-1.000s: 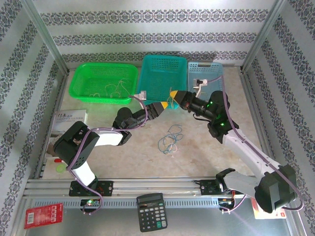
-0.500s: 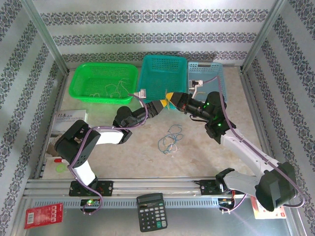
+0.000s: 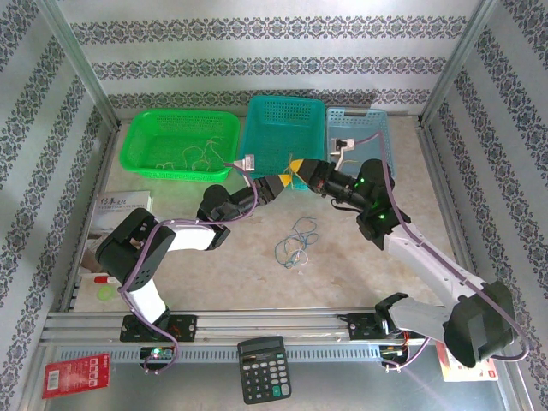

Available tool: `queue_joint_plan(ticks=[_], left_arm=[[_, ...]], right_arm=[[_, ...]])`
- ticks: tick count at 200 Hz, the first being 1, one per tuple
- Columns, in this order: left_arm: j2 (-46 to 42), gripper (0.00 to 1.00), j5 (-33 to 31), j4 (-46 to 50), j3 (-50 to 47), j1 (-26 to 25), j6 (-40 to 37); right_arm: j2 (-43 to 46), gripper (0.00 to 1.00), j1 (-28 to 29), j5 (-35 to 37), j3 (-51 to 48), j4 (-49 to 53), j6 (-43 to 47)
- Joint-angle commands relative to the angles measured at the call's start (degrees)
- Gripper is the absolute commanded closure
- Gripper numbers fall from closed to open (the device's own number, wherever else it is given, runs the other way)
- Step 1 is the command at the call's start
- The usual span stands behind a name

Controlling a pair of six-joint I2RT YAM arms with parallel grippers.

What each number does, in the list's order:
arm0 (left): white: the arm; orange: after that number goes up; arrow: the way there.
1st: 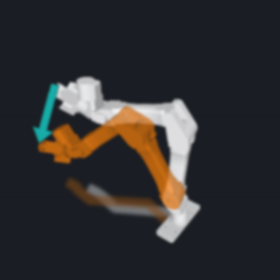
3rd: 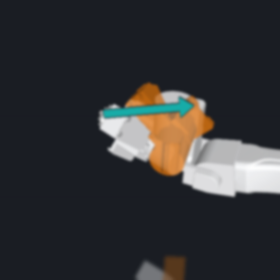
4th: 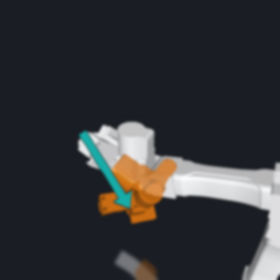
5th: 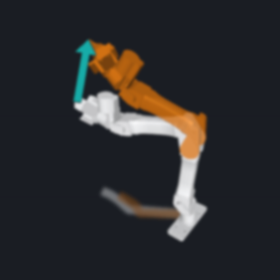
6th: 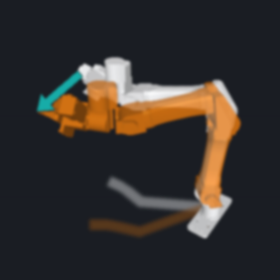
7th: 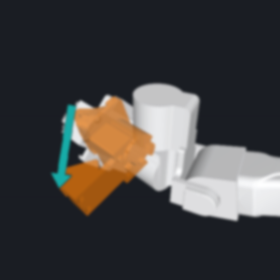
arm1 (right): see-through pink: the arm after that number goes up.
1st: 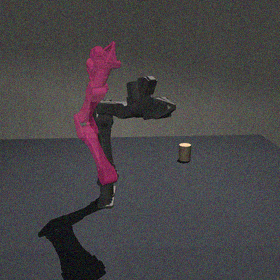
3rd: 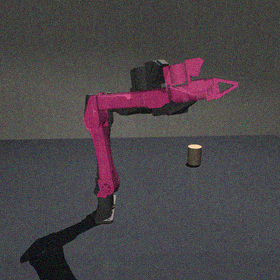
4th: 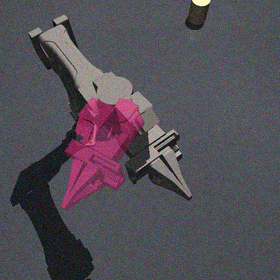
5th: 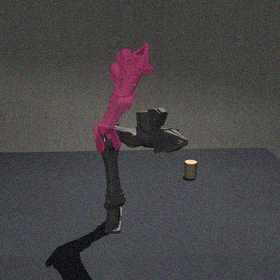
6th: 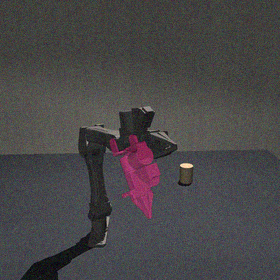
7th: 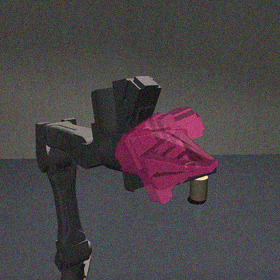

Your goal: Untangle the cables

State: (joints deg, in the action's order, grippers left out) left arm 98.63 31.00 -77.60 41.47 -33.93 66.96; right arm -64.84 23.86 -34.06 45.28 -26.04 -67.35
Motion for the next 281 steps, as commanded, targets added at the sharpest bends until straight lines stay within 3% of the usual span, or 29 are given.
queue_joint_plan(ticks=[1,12,67,132,216,259,281], left_arm=[[-2.11,0.93,0.46,-4.11,-1.03,0.71,-0.07],[-3.00,1.00,0.22,-4.09,-1.83,0.67,-0.17],[-9.69,1.00,-0.85,-3.62,-5.13,0.71,-0.04],[-18.54,1.00,1.14,7.06,1.16,0.68,-3.29],[-21.45,1.00,-0.88,19.26,3.12,0.71,-7.65],[-21.55,1.00,-0.86,21.52,2.88,0.68,-8.26],[-21.24,1.00,-0.90,21.43,3.12,0.68,-7.89]], right_arm=[[1.54,1.00,-3.02,3.12,-1.64,-1.65,0.91],[1.71,1.00,-4.55,4.09,-2.48,-1.62,0.96],[-0.04,1.00,-8.62,7.27,-6.28,-0.22,2.37],[-2.58,1.00,-6.10,7.70,-11.38,-2.32,2.11],[-0.18,1.00,-5.25,6.65,-12.23,0.64,4.33],[2.65,0.52,-5.56,6.78,-11.13,5.10,7.78],[3.73,0.39,-5.57,7.16,-10.09,9.03,12.23]])
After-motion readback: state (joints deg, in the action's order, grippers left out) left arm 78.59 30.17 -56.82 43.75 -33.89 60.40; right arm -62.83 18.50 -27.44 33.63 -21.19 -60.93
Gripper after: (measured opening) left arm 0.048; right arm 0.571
